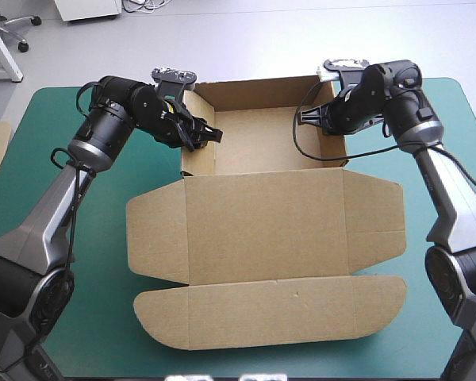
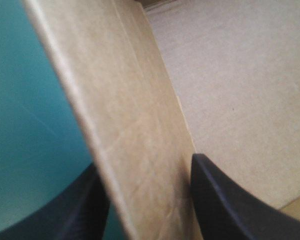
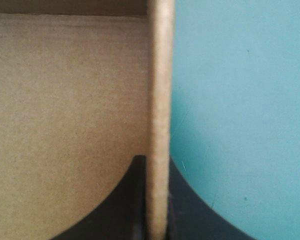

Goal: Fold the box

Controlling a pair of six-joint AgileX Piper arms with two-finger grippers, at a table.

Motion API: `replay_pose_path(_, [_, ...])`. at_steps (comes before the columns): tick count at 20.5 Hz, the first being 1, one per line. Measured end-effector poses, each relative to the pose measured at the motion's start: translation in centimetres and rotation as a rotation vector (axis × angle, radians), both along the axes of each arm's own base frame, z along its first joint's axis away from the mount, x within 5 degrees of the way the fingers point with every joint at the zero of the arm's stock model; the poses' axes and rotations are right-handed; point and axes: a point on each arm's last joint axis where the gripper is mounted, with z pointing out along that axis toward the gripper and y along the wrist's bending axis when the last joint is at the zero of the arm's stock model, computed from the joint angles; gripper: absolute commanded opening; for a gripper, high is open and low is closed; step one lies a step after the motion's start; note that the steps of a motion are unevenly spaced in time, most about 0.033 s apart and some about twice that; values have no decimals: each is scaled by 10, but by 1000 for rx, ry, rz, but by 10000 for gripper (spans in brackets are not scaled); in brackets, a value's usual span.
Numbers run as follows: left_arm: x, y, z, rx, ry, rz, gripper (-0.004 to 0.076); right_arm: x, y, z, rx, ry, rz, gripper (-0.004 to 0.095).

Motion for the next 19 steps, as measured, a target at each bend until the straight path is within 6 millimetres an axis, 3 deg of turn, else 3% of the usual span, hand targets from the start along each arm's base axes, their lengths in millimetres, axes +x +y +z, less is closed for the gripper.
replay_pose_path(7, [15,2,-33,133,97,34,348,12,15,-29,-12,79,2,-18])
replay_pose_path(14, [33,-5,-70,171,178,54,282,22,17,-47,-11,123,-37,-18])
replay_pose_path(19, [38,-5,-79,192,188,71,153,28,18,-59,-13,144,-56,-18])
